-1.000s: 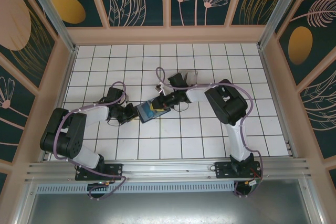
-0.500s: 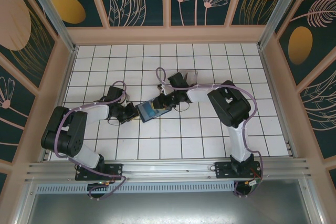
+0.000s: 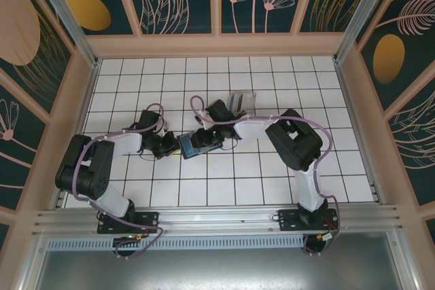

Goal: Put the credit cards into the card holder
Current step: Insert the credit card into the card slot.

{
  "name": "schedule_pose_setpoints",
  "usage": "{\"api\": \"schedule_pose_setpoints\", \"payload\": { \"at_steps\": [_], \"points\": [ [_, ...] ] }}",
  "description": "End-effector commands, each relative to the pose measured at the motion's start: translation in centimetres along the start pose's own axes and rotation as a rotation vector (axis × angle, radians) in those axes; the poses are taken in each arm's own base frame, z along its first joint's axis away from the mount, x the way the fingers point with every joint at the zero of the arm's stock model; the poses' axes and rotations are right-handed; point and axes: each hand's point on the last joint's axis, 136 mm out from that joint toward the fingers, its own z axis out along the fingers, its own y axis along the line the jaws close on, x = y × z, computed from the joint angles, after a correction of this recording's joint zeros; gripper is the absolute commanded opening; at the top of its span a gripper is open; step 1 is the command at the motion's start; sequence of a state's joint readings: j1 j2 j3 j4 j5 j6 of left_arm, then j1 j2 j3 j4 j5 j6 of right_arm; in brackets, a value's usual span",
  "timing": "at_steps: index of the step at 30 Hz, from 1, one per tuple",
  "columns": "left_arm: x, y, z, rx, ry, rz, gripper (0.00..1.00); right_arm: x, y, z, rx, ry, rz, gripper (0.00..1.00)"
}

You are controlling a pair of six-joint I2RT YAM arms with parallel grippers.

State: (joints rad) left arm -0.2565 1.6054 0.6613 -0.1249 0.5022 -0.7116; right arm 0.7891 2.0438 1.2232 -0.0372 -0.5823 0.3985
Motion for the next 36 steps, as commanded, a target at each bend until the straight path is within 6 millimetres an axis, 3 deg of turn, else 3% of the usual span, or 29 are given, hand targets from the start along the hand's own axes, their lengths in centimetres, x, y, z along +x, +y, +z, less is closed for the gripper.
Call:
{"api": "schedule_pose_setpoints", "payload": {
  "at_steps": [1, 7, 12, 16, 28, 36],
  "points": [
    [-1.0, -0.1, 1.8, 0.0, -0.028, 0.048, 0.09, -0.4, 0.1, -1.2, 0.07, -0.016, -0.023, 0.34],
    [-0.9, -0.2, 1.7, 0.007, -0.028, 0.051, 0.08, -1.2, -0.3, -3.7, 0.111, -0.049, -0.032, 0.37],
    [-0.7, -0.3, 1.5, 0.018, -0.037, 0.046, 0.15, -2.3, 0.1, -6.3, 0.185, -0.109, -0.034, 0.4],
    [-0.4, -0.2, 1.8, 0.028, -0.023, 0.038, 0.18, -2.1, -1.8, -7.8, 0.29, -0.145, -0.013, 0.43],
    [-0.7, -0.8, 1.4, 0.028, -0.021, 0.067, 0.25, 1.4, -6.0, -7.3, 0.384, -0.096, 0.076, 0.43],
    [-0.5, 0.0, 1.0, 0.0, -0.047, 0.058, 0.25, 1.4, -6.9, -5.6, 0.369, -0.084, 0.093, 0.44]
  ]
}}
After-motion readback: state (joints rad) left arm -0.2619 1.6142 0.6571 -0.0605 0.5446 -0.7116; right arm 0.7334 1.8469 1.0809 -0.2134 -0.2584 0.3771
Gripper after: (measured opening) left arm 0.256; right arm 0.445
